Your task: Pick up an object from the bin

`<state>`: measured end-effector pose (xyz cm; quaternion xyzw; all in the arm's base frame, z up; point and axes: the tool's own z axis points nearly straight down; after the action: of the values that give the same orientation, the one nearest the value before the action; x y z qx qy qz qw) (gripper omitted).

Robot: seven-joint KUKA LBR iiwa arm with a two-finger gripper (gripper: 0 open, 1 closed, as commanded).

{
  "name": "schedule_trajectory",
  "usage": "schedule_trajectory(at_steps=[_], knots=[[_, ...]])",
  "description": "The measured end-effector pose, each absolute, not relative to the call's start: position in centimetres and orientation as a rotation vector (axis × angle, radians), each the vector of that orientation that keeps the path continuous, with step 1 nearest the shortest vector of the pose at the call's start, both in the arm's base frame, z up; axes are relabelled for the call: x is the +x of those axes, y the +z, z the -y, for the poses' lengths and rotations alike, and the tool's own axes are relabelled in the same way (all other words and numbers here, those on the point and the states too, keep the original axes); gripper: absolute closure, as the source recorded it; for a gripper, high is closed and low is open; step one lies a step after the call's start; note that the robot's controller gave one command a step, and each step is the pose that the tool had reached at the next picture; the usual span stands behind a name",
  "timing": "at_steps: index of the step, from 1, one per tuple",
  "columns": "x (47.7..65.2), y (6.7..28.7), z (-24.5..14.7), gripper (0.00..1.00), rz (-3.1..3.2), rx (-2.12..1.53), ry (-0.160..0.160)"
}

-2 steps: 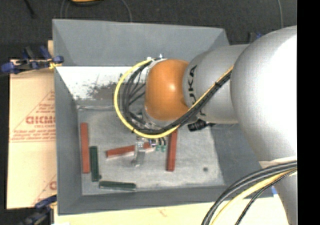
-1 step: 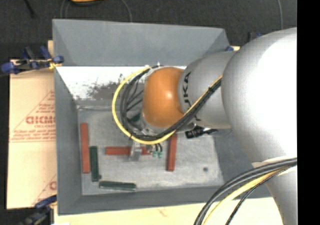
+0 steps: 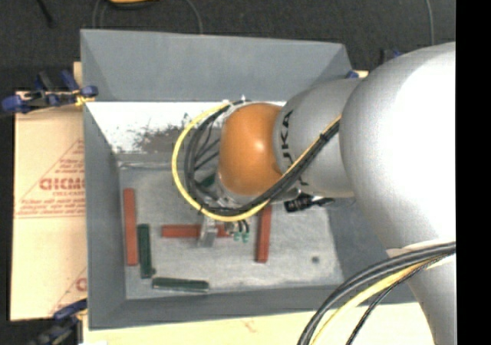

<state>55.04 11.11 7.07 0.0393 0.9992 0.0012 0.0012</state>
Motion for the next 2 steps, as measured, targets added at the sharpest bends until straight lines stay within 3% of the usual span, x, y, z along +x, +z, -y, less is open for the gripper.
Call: schedule_trajectory(at_steps=[2], knots=[[54.99,7.98,-11.09,1.00,-3.139,0.123,0.003]])
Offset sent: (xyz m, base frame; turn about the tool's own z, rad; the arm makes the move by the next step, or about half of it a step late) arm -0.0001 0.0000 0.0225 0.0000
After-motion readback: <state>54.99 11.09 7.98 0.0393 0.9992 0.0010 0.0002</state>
